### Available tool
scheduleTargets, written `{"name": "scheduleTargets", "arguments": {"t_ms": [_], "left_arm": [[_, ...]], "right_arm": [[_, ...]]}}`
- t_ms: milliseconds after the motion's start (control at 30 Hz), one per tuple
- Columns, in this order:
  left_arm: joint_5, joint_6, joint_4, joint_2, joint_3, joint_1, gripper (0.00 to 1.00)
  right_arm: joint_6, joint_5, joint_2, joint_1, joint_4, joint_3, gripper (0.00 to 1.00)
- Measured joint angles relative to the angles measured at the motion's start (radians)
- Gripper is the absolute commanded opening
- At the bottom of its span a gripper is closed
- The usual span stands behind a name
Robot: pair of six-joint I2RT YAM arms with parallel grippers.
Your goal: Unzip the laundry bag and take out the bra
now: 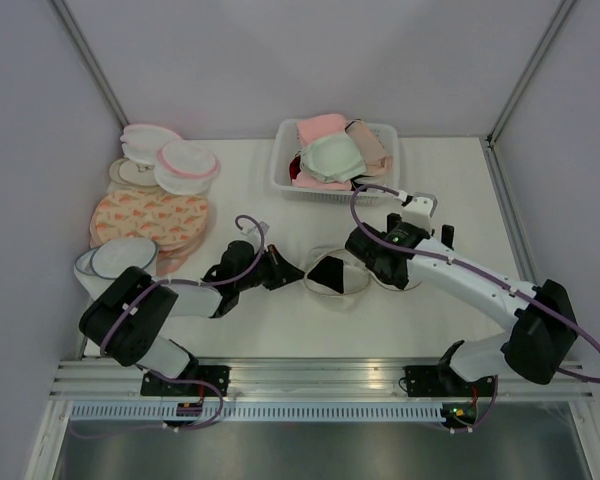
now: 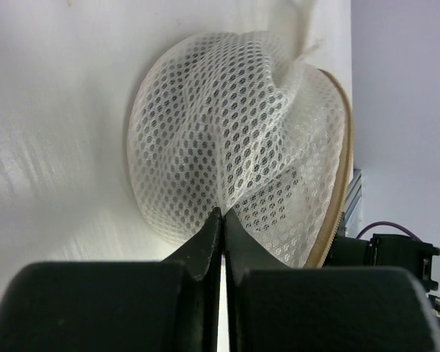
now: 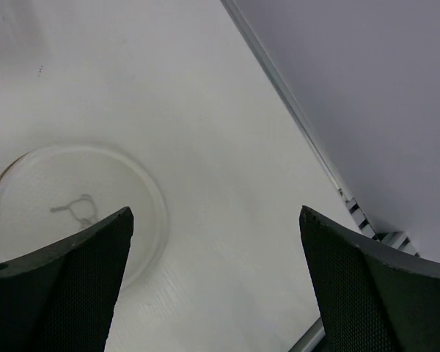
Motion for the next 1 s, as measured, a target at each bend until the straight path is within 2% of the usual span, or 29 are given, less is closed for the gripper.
{"name": "scheduleTargets", "arguments": {"t_ms": [67, 167, 267, 367, 500, 600, 833, 1000], "left_arm": [[0.000, 0.000, -0.001, -0.020, -0.002, 0.000, 0.02], [0.004, 0.000, -0.001, -0.035, -0.002, 0.000, 0.02], [0.006, 0.000, -0.005, -0.036, -0.002, 0.000, 0.02], [0.012, 0.000, -0.006, -0.036, -0.002, 0.000, 0.02], [0.023, -0.001, -0.007, -0.036, -0.002, 0.000, 0.02], [0.026, -0.002, -0.007, -0.036, -0.002, 0.000, 0.02], [0.031, -0.011, -0.006, -0.036, -0.002, 0.000, 0.02], [0.033, -0.019, -0.006, -0.036, -0.002, 0.000, 0.02]], "right_arm": [[-0.043, 0.003, -0.032, -0.003, -0.002, 0.006, 0.98], [-0.242, -0.110, -0.159, -0.004, 0.167, -0.042, 0.98], [-0.439, -0.354, -0.318, -0.005, 0.422, -0.171, 0.98], [-0.552, -0.580, -0.375, -0.005, 0.619, -0.276, 0.95], [-0.639, -0.821, -0.308, -0.005, 0.810, -0.346, 0.94], [-0.673, -0.943, -0.259, -0.003, 0.911, -0.377, 0.92], [-0.711, -1.098, -0.159, -0.003, 1.072, -0.384, 0.89], [-0.721, -1.139, -0.067, -0.001, 1.119, -0.367, 0.86]]}}
